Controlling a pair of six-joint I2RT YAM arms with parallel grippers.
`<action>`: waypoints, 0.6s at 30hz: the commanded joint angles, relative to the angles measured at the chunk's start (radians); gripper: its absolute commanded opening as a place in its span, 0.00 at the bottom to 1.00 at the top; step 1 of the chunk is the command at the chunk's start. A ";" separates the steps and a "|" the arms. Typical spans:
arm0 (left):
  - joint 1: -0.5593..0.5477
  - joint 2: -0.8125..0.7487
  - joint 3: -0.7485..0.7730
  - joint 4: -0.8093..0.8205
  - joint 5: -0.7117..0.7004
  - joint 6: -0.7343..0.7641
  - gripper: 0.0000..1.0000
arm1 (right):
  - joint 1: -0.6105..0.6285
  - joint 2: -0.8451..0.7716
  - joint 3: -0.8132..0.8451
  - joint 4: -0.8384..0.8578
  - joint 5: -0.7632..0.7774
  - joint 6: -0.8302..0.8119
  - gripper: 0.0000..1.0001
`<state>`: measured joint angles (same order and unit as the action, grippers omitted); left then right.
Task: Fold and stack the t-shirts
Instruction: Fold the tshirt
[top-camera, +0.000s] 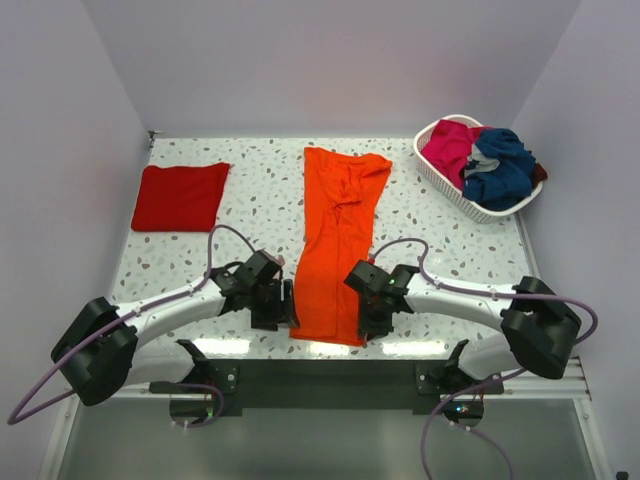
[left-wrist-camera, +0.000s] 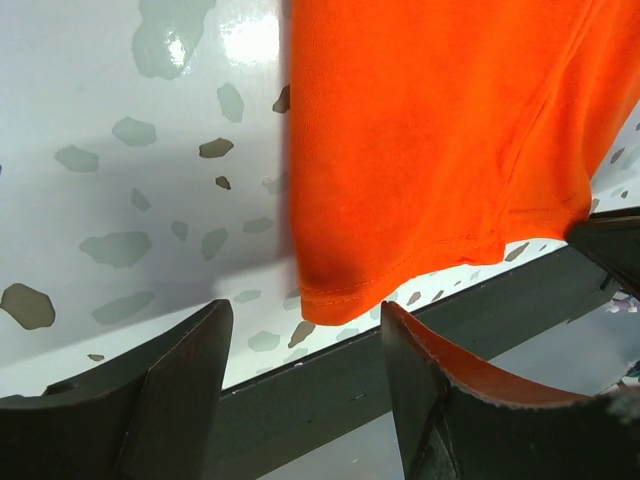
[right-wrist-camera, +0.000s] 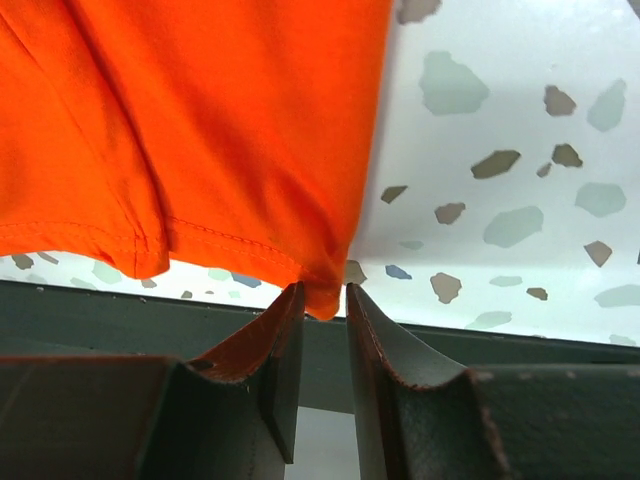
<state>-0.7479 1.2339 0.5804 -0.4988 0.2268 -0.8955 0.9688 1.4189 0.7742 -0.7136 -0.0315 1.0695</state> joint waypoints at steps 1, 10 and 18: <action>-0.005 -0.027 -0.016 0.008 -0.007 -0.013 0.65 | 0.005 -0.072 -0.041 -0.003 0.027 0.070 0.27; -0.033 -0.008 -0.033 0.020 -0.033 -0.028 0.63 | 0.005 -0.112 -0.061 0.005 0.044 0.104 0.27; -0.048 0.001 -0.028 0.011 -0.037 0.009 0.63 | 0.007 -0.046 -0.020 0.031 0.047 0.098 0.27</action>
<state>-0.7879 1.2282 0.5468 -0.4877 0.2066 -0.9039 0.9688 1.3495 0.7162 -0.7040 -0.0162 1.1450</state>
